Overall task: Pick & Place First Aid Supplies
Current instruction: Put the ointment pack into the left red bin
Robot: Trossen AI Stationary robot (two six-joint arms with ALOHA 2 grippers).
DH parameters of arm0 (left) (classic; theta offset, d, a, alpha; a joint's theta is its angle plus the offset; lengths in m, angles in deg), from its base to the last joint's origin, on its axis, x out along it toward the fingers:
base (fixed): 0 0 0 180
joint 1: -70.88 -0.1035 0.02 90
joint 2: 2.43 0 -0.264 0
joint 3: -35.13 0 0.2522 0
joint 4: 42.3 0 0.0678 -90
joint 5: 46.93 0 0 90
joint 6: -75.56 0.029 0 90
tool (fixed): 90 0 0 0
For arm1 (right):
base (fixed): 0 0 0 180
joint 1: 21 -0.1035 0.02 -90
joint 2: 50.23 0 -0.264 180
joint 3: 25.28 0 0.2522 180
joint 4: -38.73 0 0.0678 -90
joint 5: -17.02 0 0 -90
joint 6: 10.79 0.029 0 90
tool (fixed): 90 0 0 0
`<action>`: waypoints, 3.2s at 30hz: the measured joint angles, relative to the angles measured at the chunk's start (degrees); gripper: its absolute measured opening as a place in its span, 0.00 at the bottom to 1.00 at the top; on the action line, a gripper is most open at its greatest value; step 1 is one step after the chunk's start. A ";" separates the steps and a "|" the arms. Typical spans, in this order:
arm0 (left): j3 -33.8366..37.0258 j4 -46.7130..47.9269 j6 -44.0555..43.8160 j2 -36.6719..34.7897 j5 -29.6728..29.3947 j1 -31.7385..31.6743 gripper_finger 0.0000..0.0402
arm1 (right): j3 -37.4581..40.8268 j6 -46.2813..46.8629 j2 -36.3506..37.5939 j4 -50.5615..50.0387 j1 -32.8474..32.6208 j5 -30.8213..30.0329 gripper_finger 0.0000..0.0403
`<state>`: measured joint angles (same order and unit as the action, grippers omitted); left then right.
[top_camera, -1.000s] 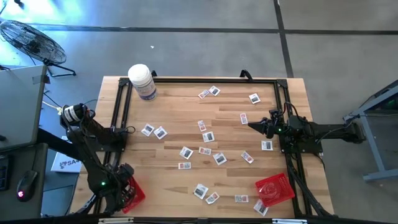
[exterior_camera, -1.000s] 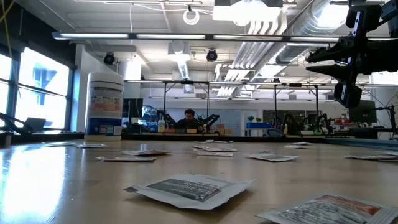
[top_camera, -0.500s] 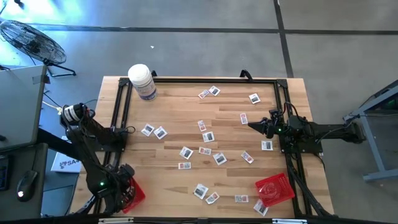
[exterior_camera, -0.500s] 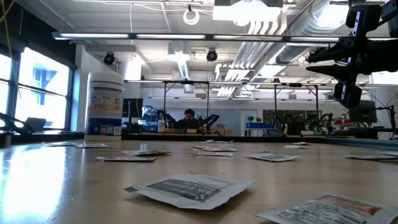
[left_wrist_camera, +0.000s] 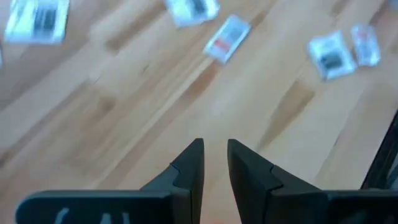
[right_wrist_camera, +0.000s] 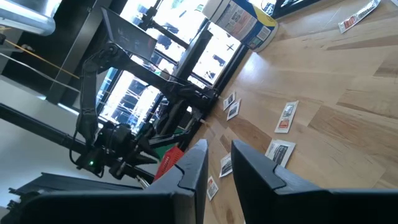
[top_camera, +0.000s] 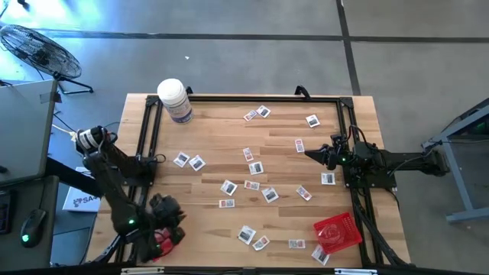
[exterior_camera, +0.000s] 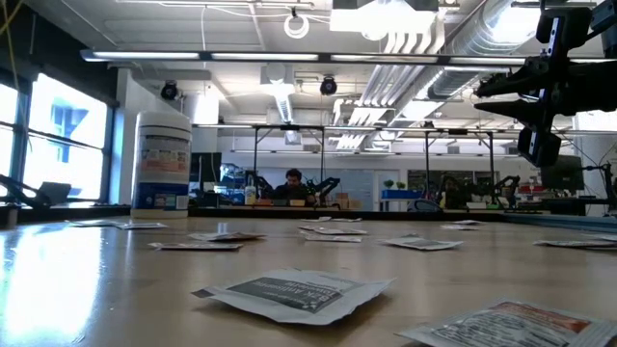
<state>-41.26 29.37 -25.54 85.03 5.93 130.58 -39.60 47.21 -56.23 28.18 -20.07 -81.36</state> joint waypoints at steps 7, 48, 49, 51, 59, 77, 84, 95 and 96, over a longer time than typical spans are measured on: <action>4.20 -19.01 18.73 3.17 -3.40 -12.47 0.17 | 0.00 0.00 0.00 -0.02 0.00 0.00 0.16; 5.99 -41.76 24.79 19.88 7.95 -27.07 0.26 | 0.00 0.00 -0.04 0.00 0.00 0.00 0.16; 6.02 -41.90 24.77 19.88 8.49 -27.08 0.26 | 0.00 0.00 -0.04 -0.02 0.02 0.00 0.16; 5.97 -42.31 24.45 19.91 9.57 -27.10 0.26 | 0.00 0.00 -0.04 0.00 0.02 0.00 0.16; 6.01 -42.80 26.78 20.01 8.06 -26.99 0.26 | 0.00 0.00 -0.04 -0.02 0.01 0.00 0.16; 5.67 -41.89 48.50 14.92 5.70 -21.95 0.26 | -0.01 0.00 -0.04 -0.02 0.00 0.01 0.16; 5.67 -38.40 64.65 15.14 7.80 -21.81 0.26 | 0.00 0.00 -0.04 -0.02 0.02 0.01 0.16; 6.24 -39.64 75.05 15.62 10.80 -24.69 0.26 | 0.00 0.00 -0.04 -0.02 0.02 0.00 0.16; 6.53 -39.97 75.84 15.76 11.35 -25.16 0.26 | 0.00 0.00 -0.04 -0.02 0.02 0.00 0.16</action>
<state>-34.73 -10.60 50.30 100.79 17.28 105.42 -39.60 47.21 -56.27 28.17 -20.05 -81.36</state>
